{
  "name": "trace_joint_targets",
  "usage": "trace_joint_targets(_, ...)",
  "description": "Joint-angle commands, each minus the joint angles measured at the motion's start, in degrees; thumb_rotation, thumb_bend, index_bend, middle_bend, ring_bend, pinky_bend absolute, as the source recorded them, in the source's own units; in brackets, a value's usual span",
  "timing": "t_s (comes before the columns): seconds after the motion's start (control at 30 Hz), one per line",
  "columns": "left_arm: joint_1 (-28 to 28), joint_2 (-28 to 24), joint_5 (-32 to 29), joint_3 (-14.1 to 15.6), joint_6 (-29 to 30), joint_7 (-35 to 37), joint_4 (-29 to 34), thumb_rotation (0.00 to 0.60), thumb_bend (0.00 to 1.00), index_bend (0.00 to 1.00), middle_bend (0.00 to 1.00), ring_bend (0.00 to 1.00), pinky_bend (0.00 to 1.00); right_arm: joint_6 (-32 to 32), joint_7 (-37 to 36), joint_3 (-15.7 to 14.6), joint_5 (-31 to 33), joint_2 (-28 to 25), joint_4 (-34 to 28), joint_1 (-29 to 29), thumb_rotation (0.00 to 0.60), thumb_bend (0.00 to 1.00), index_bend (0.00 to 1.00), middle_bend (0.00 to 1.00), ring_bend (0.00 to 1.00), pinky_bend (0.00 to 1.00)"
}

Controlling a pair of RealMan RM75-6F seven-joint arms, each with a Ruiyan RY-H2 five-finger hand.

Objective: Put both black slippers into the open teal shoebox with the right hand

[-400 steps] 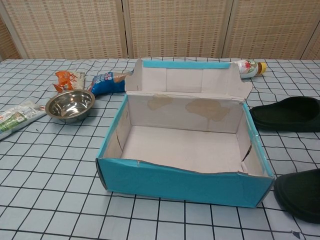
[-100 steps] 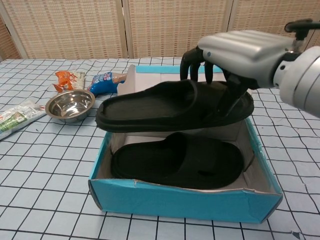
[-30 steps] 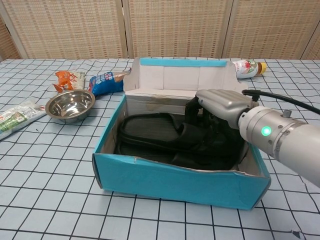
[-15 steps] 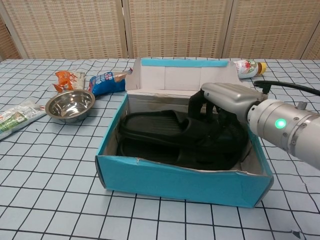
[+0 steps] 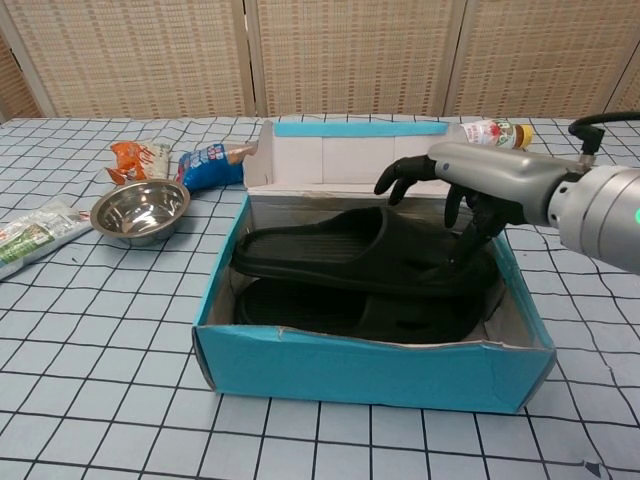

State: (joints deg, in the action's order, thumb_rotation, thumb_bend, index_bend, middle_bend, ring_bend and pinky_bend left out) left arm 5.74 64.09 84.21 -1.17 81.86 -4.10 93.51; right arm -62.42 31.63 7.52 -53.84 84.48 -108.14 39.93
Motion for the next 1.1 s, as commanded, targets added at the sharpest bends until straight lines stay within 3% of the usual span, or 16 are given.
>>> trace_joint_targets(0.03,-0.02,-0.07,-0.10,-0.05,-0.01,0.30,0.11,0.600,0.51,0.36,0.18,0.25,0.42,0.10,-1.30,-0.48,-1.62,-1.46,-1.42,-0.55,0.600,0.05,0.13,0.15,0.00,0.34)
trace_joint_targets(0.23,-0.20,-0.25,0.26,-0.16,0.68,0.85,0.02,0.600,0.51,0.36,0.18,0.25,0.42,-5.43,-3.56,-4.22,-11.54,-8.87,-6.20,-5.40,0.600,0.05,0.12,0.14,0.00,0.32)
trace_joint_targets(0.4,-0.35,-0.12,0.78,-0.30,1.53,0.78,-0.26,0.600,0.51,0.35,0.18,0.25,0.42,-18.98,-4.57,-11.90,-27.25,-14.96,-2.23,-15.23,0.600,0.05,0.12,0.14,0.00,0.30)
trace_joint_targets(0.53,-0.40,-0.03,0.82,-0.36,1.74,0.78,-0.22,0.600,0.51,0.34,0.18,0.25,0.42,-21.80,-5.96,-13.44,-29.82,-15.69,0.87,-17.69,0.600,0.05,0.13,0.14,0.00,0.28)
trace_joint_targets(0.6,-0.45,0.08,1.07,-0.33,1.99,0.50,-0.22,0.600,0.51,0.33,0.18,0.25,0.42,-24.18,-8.92,-14.76,-30.28,-16.42,5.46,-20.79,0.600,0.05,0.14,0.14,0.00,0.26)
trace_joint_targets(0.63,-0.43,0.23,1.50,-0.09,2.01,-0.20,-0.22,0.600,0.51,0.32,0.18,0.25,0.42,-23.64,-12.78,-15.38,-26.18,-17.13,9.17,-23.01,0.600,0.05,0.14,0.14,0.00,0.24)
trace_joint_targets(0.8,-0.31,0.93,2.16,0.08,2.21,-2.06,-0.31,0.600,0.51,0.31,0.18,0.25,0.42,-23.77,-26.46,-13.09,-26.77,-14.75,21.41,-25.23,0.600,0.04,0.15,0.13,0.00,0.18)
trace_joint_targets(0.9,-0.22,1.07,2.17,0.02,2.16,-2.06,-0.26,0.600,0.51,0.31,0.18,0.25,0.42,-23.75,-27.51,-12.56,-28.28,-13.46,24.85,-25.65,0.600,0.03,0.17,0.13,0.00,0.15)
trace_joint_targets(1.1,-0.29,1.00,1.66,-0.15,2.05,-1.07,-0.64,0.600,0.51,0.31,0.18,0.25,0.42,-22.52,-26.12,-12.25,-29.38,-13.43,24.30,-26.56,0.600,0.03,0.16,0.13,0.00,0.15)
